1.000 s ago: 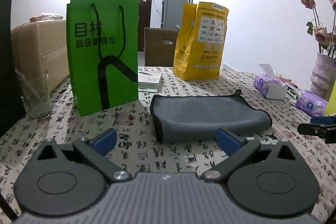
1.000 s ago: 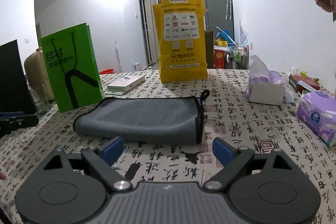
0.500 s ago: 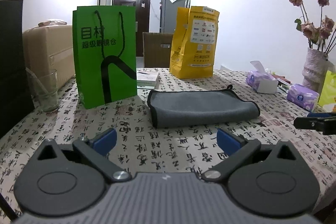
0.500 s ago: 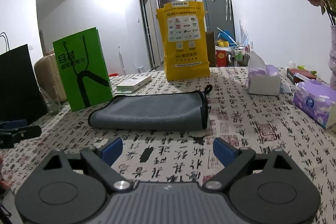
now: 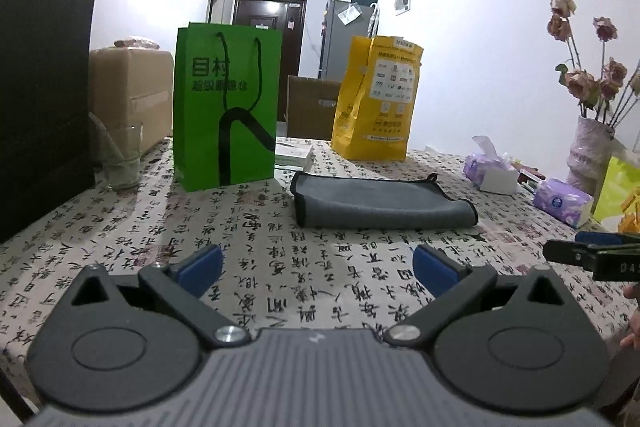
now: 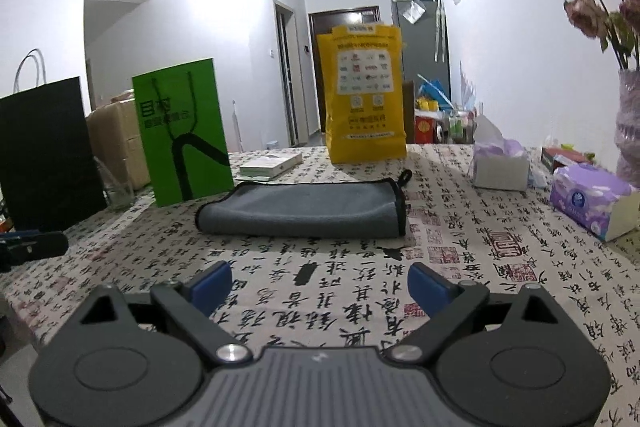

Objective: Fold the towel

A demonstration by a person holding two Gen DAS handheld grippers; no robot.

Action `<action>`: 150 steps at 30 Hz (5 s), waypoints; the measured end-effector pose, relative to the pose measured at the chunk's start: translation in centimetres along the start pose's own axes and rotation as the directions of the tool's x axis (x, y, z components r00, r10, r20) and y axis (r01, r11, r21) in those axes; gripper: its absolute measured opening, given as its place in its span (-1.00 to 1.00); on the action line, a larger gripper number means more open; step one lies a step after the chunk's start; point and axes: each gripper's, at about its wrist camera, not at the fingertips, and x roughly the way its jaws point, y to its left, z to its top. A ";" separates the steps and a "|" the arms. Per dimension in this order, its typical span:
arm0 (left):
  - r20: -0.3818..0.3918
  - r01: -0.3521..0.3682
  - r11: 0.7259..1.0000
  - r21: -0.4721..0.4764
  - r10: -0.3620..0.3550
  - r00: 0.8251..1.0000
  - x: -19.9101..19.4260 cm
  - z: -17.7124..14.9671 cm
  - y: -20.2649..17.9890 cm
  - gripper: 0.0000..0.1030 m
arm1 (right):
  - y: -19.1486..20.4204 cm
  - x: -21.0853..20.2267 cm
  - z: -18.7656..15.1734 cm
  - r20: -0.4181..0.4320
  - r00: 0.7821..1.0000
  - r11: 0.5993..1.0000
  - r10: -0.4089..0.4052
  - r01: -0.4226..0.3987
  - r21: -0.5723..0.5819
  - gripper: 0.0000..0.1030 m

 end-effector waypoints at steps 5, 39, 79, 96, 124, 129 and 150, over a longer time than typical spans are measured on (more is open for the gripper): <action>0.002 -0.003 1.000 -0.002 0.003 1.000 -1.4 -0.8 0.1 1.00 | 1.1 -1.6 -0.7 0.015 1.000 1.000 0.004 -0.003 -0.023 0.85; 0.073 -0.003 0.998 0.070 -0.002 0.997 -9.7 -5.5 -3.3 1.00 | 4.8 -12.2 -5.3 0.106 0.993 0.997 -0.052 0.057 -0.046 0.98; 0.008 -0.002 0.990 0.139 0.001 1.000 -13.5 -8.2 -3.5 1.00 | 6.1 -17.4 -8.4 0.044 0.999 0.999 -0.017 0.019 -0.048 0.98; 0.017 0.005 0.989 0.151 -0.008 1.000 -13.5 -8.2 -3.8 1.00 | 6.1 -17.2 -8.5 0.041 0.999 0.999 0.001 0.000 -0.038 0.98; 0.021 0.010 0.988 0.155 -0.014 1.000 -13.5 -8.2 -3.7 1.00 | 6.0 -17.0 -8.6 0.031 0.999 1.000 0.014 -0.014 -0.025 0.98; 0.020 0.016 0.987 0.157 -0.019 1.000 -13.5 -8.3 -3.8 1.00 | 6.0 -16.9 -8.6 0.031 0.999 1.000 0.016 -0.015 -0.027 0.98; 0.018 0.026 0.986 0.167 -0.029 0.999 -13.6 -8.4 -4.0 1.00 | 6.2 -16.8 -8.9 0.032 0.999 0.999 0.029 -0.028 -0.028 0.98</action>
